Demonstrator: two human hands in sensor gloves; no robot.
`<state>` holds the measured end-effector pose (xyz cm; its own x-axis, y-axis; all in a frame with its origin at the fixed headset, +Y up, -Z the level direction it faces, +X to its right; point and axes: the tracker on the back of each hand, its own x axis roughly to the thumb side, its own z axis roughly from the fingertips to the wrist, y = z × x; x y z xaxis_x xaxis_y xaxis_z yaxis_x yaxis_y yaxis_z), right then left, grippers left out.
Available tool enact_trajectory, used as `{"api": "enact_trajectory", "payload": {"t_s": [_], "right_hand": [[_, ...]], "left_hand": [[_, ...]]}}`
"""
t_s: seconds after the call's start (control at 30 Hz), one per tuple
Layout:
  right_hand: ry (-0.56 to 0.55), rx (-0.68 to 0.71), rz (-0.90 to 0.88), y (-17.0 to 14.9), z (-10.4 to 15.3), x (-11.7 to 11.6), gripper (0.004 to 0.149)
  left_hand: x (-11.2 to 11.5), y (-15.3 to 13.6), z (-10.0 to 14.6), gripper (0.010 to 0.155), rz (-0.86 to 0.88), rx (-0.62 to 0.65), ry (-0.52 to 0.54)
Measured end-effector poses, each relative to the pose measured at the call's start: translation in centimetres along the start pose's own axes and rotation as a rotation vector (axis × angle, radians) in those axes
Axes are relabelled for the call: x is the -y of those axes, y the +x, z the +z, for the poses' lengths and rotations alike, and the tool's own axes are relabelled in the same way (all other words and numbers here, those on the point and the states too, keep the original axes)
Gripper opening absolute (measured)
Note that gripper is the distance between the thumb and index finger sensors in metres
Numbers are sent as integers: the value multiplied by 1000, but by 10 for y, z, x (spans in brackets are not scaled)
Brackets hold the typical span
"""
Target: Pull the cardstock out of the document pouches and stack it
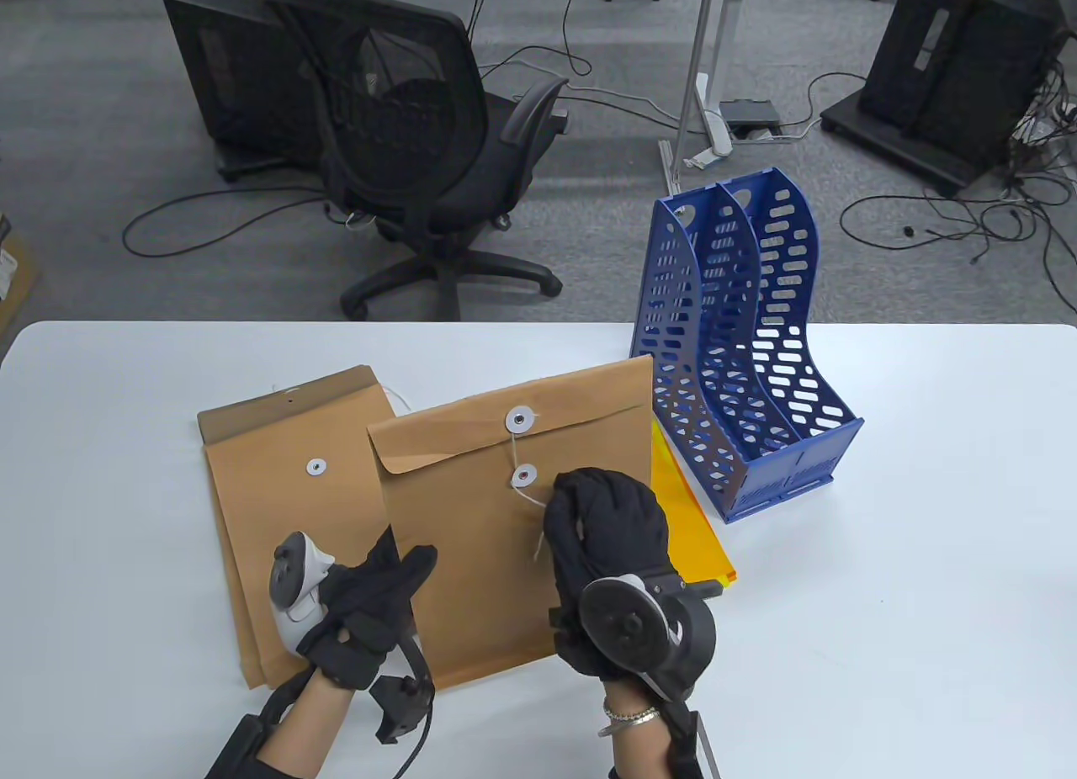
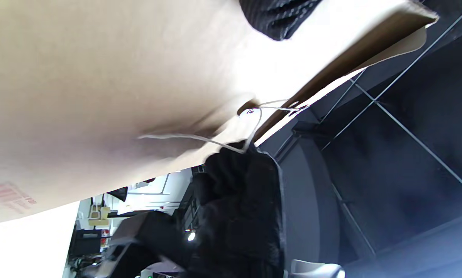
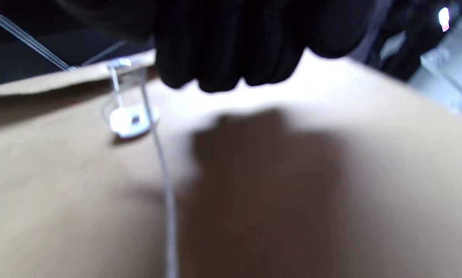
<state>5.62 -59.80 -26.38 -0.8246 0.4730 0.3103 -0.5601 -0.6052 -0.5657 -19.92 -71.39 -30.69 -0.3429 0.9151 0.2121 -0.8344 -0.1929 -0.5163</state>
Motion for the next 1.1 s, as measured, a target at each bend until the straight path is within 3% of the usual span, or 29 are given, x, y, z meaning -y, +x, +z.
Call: {"api": "enact_trajectory", "payload": {"t_s": [0.07,0.17,0.27,0.37,0.47,0.57,0.73,0.83,0.97,1.03,1.1], "right_hand": [[31,-8,-21,-2,2,-9,56],[50,62,129,4,5,-20,68],[40,135,267,18,11,-31,72],[13,143,370,29,17,-41,60],[19,124,339,34,20,-49,41],[15,123,355,30,20,-52,38],[-63,145,259,28,16,-32,39],[-177,144,264,27,12,-9,38],[-269,68,285,9,6,10,38],[-280,29,293,-3,4,15,38],[-223,17,268,-11,2,13,38]], "left_hand": [[1,1,0,52,-8,4,-5],[3,2,1,53,-41,2,13],[7,1,2,53,-58,0,24],[13,1,1,54,-82,-2,5],[12,-2,1,53,-101,-12,6],[12,-4,2,53,-120,-22,1],[12,-2,0,53,-109,-13,-28],[15,2,-2,52,-145,6,-85],[16,8,-4,52,-116,31,-104],[14,8,-4,52,-121,30,-124],[14,6,-4,52,-78,32,-109]]}}
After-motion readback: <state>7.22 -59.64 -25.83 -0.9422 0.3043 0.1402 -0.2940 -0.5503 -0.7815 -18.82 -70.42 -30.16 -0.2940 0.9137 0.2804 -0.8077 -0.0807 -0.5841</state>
